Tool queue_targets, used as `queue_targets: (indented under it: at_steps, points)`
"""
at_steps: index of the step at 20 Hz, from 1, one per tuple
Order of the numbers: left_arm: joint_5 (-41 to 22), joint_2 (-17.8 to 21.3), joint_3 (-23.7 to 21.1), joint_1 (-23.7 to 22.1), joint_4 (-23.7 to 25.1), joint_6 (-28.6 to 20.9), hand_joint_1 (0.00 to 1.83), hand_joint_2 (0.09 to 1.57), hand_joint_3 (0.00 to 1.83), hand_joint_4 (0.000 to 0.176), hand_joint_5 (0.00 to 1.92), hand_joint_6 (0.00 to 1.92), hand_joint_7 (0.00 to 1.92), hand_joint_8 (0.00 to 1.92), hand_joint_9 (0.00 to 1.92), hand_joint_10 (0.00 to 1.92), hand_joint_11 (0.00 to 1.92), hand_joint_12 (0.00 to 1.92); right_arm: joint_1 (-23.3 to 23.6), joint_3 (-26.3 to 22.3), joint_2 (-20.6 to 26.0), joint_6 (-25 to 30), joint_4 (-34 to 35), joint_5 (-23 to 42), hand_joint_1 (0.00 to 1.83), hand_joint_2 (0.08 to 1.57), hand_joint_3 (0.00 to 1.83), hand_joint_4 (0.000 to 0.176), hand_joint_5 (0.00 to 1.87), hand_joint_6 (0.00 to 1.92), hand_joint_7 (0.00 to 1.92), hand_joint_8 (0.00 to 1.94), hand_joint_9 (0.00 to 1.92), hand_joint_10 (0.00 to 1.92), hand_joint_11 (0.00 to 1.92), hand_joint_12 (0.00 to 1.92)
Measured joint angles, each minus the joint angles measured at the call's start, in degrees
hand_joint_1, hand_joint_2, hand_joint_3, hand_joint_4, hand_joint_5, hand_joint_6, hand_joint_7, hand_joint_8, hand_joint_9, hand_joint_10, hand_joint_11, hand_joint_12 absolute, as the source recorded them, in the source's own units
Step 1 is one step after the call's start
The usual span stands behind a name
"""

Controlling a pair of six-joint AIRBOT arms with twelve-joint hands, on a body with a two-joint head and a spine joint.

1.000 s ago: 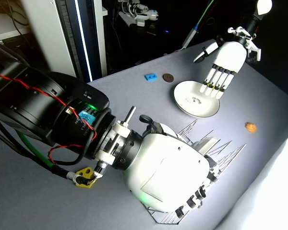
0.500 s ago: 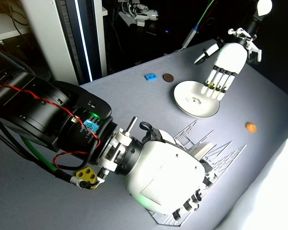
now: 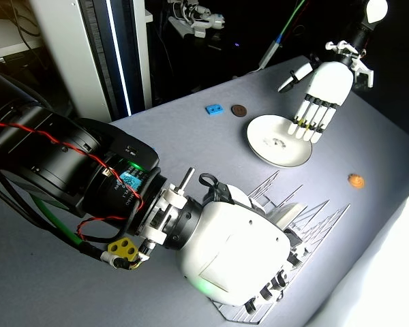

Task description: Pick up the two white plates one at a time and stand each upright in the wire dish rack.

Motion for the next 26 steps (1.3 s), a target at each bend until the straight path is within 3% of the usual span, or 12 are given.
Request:
queue_targets:
  at_steps: [2,6,7,9,10,11,13,18,21,26]
  points:
    - [0.0,0.0,0.0,0.0,0.0,0.0,0.0,1.05,0.0,0.0,0.11,0.01,0.08,0.0,0.05,0.0,0.0,0.17,-0.1,0.0,0.0,0.0,0.0,0.0,1.17,1.21,0.0,0.011,0.86,1.2,0.77,1.29,0.77,0.58,0.37,1.43]
    - [0.1,0.0,0.0,0.0,0.0,0.0,0.0,1.05,0.0,0.0,0.09,0.0,0.06,0.0,0.04,0.0,0.0,0.16,-0.3,0.0,0.0,0.1,0.0,0.3,1.14,1.25,0.0,0.0,0.77,1.37,0.68,1.38,0.62,0.71,0.26,1.49]
    - [0.2,0.0,0.0,0.0,0.0,0.0,0.0,1.05,0.0,0.0,0.09,0.0,0.06,0.0,0.04,0.0,0.0,0.14,-0.3,0.0,0.0,0.0,0.0,0.2,1.1,1.25,0.0,0.0,0.74,1.35,0.64,0.92,0.59,0.71,0.22,1.49]
    - [0.2,0.0,0.0,0.0,0.0,0.0,0.0,1.05,0.0,0.0,0.08,0.0,0.05,0.0,0.03,0.0,0.0,0.11,-0.6,-0.3,0.2,0.0,0.0,0.4,1.08,1.25,0.0,0.0,0.72,1.36,0.73,0.42,0.58,0.58,0.2,1.43]
    - [0.2,0.0,0.0,0.0,0.0,0.0,0.0,1.05,0.0,0.0,0.09,0.01,0.06,0.01,0.04,0.01,0.01,0.12,-0.6,-0.3,0.3,0.1,0.0,0.4,1.03,1.2,0.0,0.0,0.58,0.81,0.72,0.32,0.55,0.54,0.15,1.41]
    - [0.2,0.0,0.1,0.0,0.0,0.0,0.0,1.05,0.0,0.0,0.09,0.0,0.06,0.01,0.03,0.0,0.0,0.11,-0.6,-0.3,0.3,0.1,0.0,0.5,1.04,1.17,0.0,0.0,0.59,0.51,0.71,0.24,0.52,0.5,0.1,1.42]
    - [0.3,0.0,0.1,0.0,0.0,0.0,0.0,1.05,0.0,0.0,0.1,0.01,0.07,0.01,0.05,0.01,0.02,0.13,-0.5,-0.4,0.6,0.3,0.2,0.5,0.98,1.18,0.0,0.0,0.58,0.28,0.67,0.12,0.44,0.49,0.01,1.43]
    - [0.4,0.0,0.1,0.0,0.0,0.0,0.0,1.05,0.0,0.0,0.14,0.0,0.1,0.0,0.08,0.0,0.0,0.25,0.2,-0.9,1.0,0.3,0.2,1.3,0.95,1.18,0.0,0.0,0.58,0.09,0.62,0.01,0.38,0.43,0.0,1.3]
    - [0.6,0.0,0.2,0.0,0.0,0.2,0.0,1.06,0.0,0.0,0.1,0.0,0.07,0.0,0.05,0.0,0.0,0.19,0.2,-1.1,1.1,0.3,0.2,0.8,0.94,1.14,0.0,0.0,0.53,0.06,0.58,0.0,0.35,0.4,0.0,1.25]
    - [1.0,-0.1,0.2,0.7,0.0,0.4,0.0,1.05,0.0,0.0,0.11,0.0,0.07,0.0,0.06,0.0,0.0,0.21,3.7,-2.6,2.5,0.3,-0.4,0.8,0.93,1.12,0.0,0.0,0.4,0.0,0.45,0.0,0.34,0.19,0.0,1.07]
